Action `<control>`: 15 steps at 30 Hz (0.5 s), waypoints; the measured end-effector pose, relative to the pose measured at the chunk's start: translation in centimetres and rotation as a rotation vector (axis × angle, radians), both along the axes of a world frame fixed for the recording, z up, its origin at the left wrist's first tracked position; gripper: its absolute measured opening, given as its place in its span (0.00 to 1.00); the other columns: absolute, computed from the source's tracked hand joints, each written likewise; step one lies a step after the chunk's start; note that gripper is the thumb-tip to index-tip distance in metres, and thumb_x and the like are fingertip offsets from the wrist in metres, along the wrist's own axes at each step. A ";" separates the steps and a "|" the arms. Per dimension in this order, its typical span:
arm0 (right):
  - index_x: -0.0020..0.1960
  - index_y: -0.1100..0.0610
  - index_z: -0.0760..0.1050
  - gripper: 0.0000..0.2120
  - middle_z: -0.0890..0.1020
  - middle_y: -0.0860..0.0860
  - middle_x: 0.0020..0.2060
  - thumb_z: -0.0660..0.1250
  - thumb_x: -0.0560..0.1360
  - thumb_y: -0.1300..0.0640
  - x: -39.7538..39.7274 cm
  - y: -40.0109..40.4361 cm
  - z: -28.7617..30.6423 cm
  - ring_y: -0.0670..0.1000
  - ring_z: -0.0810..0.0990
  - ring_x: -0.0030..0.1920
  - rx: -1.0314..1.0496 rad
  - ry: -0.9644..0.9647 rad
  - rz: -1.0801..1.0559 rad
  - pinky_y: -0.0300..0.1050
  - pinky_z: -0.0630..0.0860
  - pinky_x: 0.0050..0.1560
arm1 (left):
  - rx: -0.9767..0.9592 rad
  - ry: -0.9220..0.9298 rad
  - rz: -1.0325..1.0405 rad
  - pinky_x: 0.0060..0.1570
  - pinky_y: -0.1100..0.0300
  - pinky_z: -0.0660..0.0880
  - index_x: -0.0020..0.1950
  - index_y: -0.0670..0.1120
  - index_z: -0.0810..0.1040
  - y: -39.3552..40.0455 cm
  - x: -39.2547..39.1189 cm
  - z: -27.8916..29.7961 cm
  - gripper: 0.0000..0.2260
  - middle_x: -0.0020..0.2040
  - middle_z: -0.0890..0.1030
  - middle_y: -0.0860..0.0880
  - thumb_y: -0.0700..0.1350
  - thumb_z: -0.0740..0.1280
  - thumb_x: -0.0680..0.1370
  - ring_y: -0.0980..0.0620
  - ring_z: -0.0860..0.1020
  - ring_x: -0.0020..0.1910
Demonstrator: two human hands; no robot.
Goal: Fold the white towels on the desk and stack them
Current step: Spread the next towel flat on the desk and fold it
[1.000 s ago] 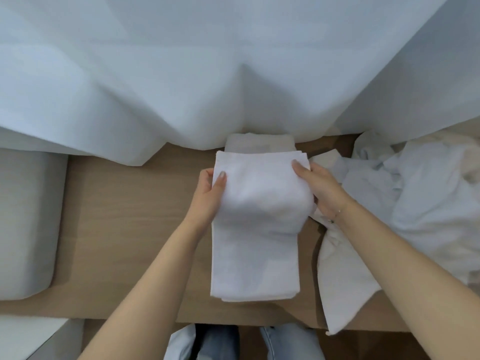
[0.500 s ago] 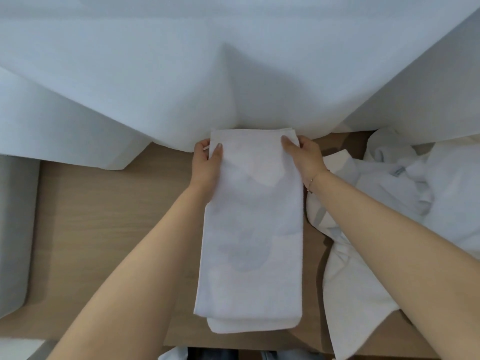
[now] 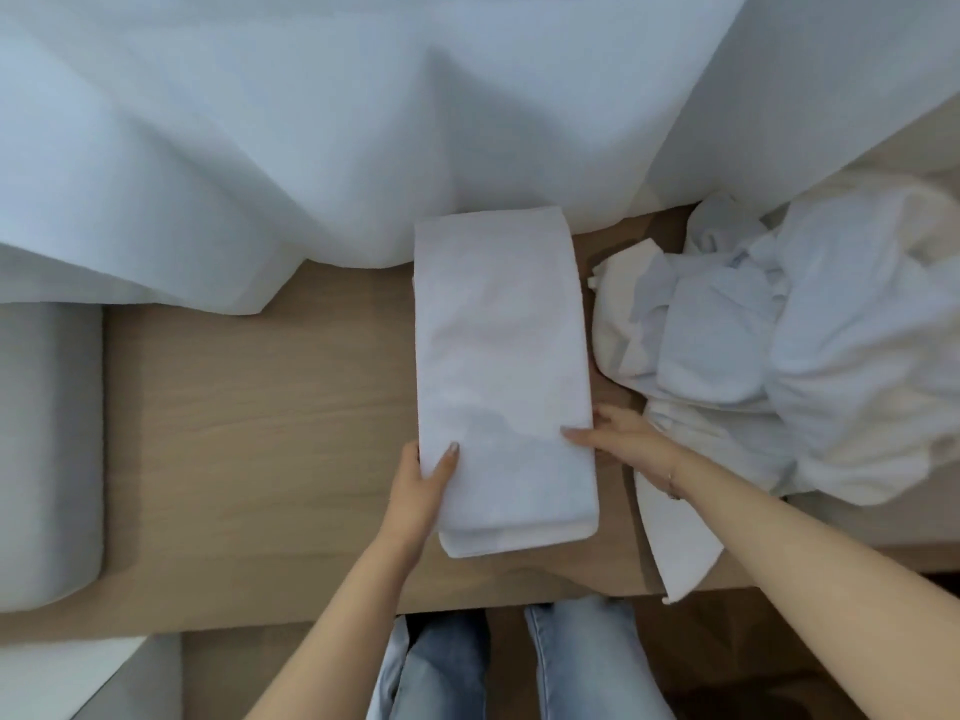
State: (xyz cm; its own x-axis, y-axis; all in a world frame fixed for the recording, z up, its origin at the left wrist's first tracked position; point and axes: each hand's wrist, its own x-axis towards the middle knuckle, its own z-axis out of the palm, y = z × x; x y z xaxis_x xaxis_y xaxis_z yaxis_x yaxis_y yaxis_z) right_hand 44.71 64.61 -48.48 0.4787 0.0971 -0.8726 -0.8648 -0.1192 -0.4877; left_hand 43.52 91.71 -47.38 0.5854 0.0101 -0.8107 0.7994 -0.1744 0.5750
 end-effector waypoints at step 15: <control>0.60 0.68 0.75 0.21 0.81 0.59 0.57 0.71 0.75 0.53 -9.2 2.1 -0.2 0.57 0.79 0.59 -0.121 -0.036 -0.189 0.54 0.73 0.66 | 0.117 -0.039 -0.025 0.64 0.47 0.73 0.63 0.43 0.76 -0.3 -6.1 0.5 0.15 0.61 0.79 0.46 0.51 0.62 0.82 0.48 0.78 0.59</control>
State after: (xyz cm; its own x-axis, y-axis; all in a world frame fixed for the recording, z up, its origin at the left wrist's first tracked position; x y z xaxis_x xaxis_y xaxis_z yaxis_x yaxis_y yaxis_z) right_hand 35.53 66.67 -48.68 0.5091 -0.1017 -0.8547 -0.8598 -0.0157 -0.5103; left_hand 37.39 91.38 -46.85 0.6174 0.0888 -0.7816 0.7716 -0.2619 0.5797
